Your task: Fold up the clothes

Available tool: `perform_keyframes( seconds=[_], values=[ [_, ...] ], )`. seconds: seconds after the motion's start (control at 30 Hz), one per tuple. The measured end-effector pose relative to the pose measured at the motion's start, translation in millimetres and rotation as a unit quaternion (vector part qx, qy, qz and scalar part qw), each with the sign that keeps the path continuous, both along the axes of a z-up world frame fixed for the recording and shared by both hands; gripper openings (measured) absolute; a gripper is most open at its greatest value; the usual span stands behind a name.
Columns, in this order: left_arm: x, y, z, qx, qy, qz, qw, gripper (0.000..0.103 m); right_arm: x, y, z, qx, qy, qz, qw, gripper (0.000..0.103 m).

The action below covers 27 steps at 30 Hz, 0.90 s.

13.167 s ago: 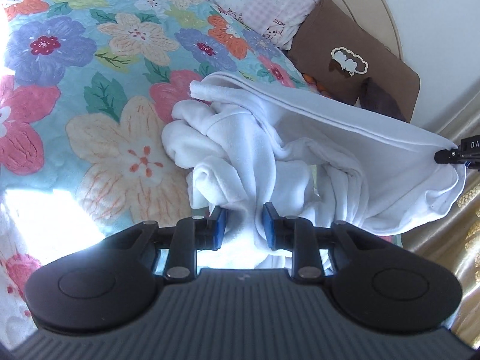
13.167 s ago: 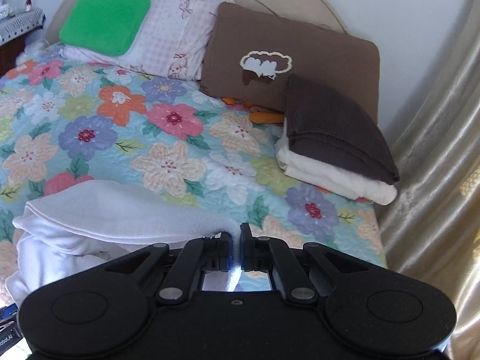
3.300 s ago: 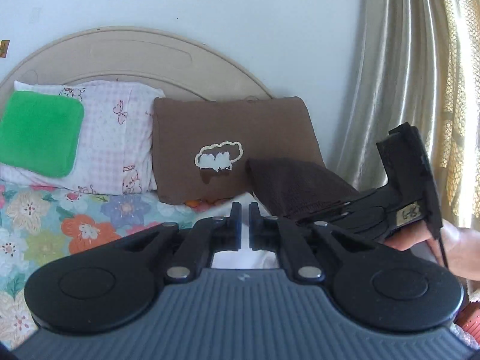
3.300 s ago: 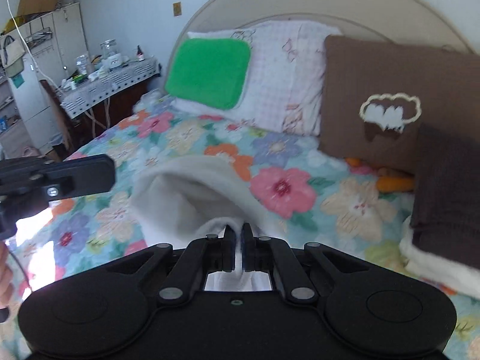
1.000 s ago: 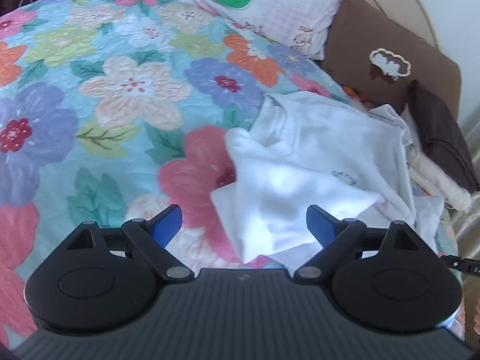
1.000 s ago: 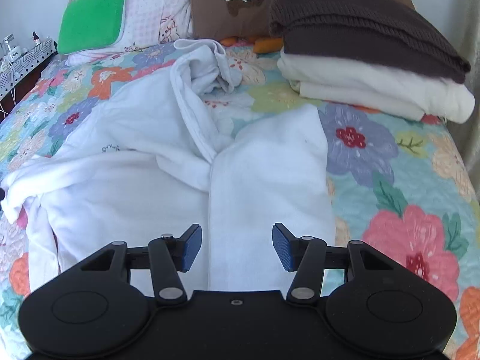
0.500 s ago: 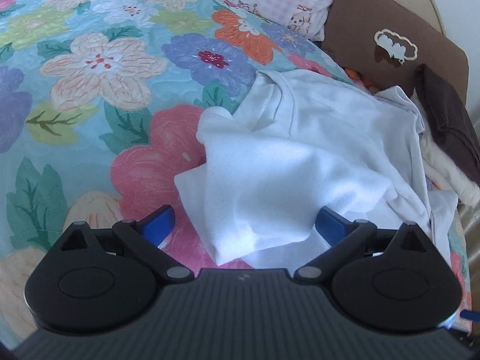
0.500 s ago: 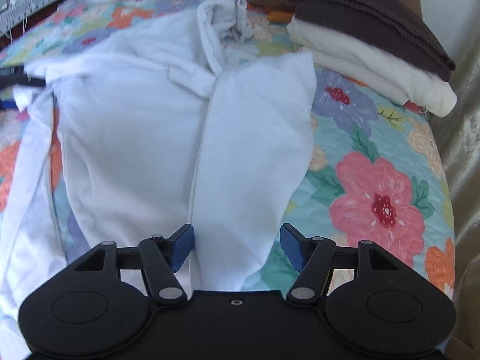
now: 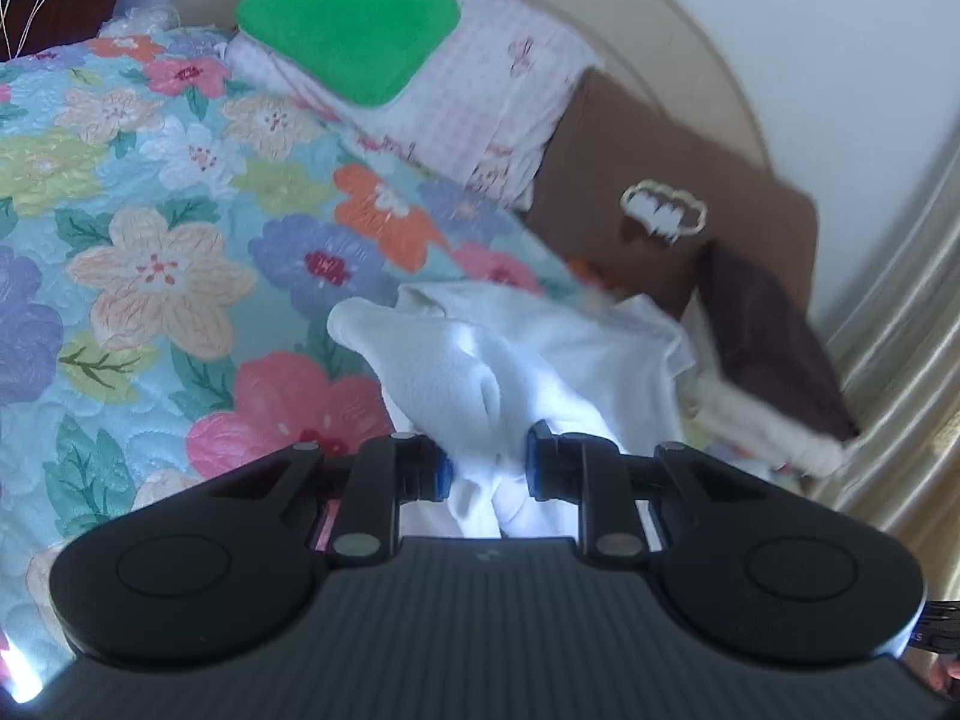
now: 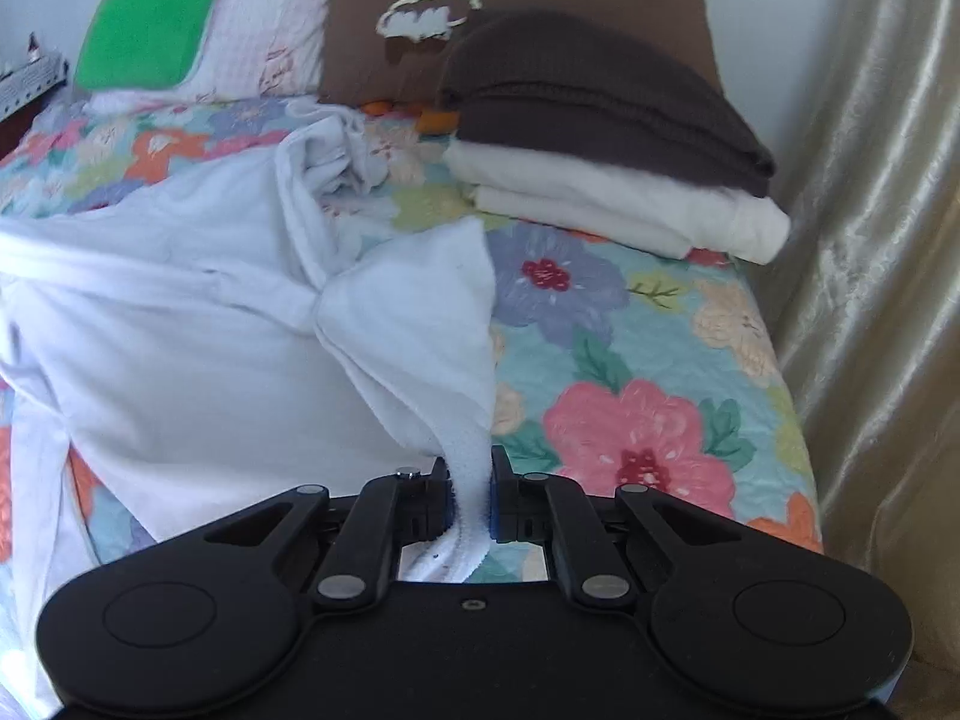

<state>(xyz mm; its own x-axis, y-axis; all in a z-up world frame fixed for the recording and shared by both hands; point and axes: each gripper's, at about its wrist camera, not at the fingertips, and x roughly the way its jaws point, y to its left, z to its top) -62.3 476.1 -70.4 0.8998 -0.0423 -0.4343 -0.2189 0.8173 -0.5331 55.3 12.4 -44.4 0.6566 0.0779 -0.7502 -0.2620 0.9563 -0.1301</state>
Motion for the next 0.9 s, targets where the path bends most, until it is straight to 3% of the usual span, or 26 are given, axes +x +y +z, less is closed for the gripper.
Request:
perform_keyframes(
  seconds=[0.07, 0.13, 0.27, 0.4, 0.5, 0.6, 0.73, 0.8, 0.9],
  values=[
    [-15.1, -6.6, 17.6, 0.004, -0.019, -0.013, 0.9997, 0.021, 8.2, -20.7, 21.3, 0.007, -0.005, -0.034, 0.999, 0.01],
    [-18.6, -10.5, 22.2, -0.008, -0.013, -0.03, 0.9994, 0.021, 18.1, -46.4, 32.3, 0.024, 0.004, -0.079, 0.997, 0.01],
    [-13.2, -9.3, -5.5, -0.07, 0.088, -0.043, 0.9928, 0.021, 21.1, -80.9, 19.0, 0.037, 0.046, -0.139, 0.988, 0.01],
    [-7.2, -22.3, -35.1, -0.031, 0.163, -0.047, 0.9851, 0.021, 10.2, -80.3, -33.4, 0.001, 0.097, -0.15, 0.984, 0.01],
    [-11.8, -30.5, -18.9, 0.017, 0.133, -0.044, 0.99, 0.021, -0.9, -65.6, -36.6, -0.03, 0.067, -0.132, 0.989, 0.01],
    [-26.1, -37.3, 7.7, 0.054, 0.076, -0.035, 0.995, 0.021, -12.3, -56.7, -2.0, -0.026, -0.008, -0.108, 0.994, 0.01],
    [-50.2, -37.8, 30.4, 0.058, 0.026, -0.02, 0.9978, 0.021, -31.7, -59.4, 33.4, -0.012, -0.082, -0.083, 0.993, 0.01],
    [-60.9, -38.5, 37.8, 0.059, 0.01, -0.014, 0.9981, 0.021, -34.2, -68.6, 16.5, -0.021, -0.046, -0.088, 0.995, 0.01],
    [-60.5, -44.8, 0.2, 0.045, 0.09, -0.023, 0.9946, 0.021, -30.9, -88.2, -38.8, -0.004, 0.057, -0.14, 0.989, 0.01]
  ],
)
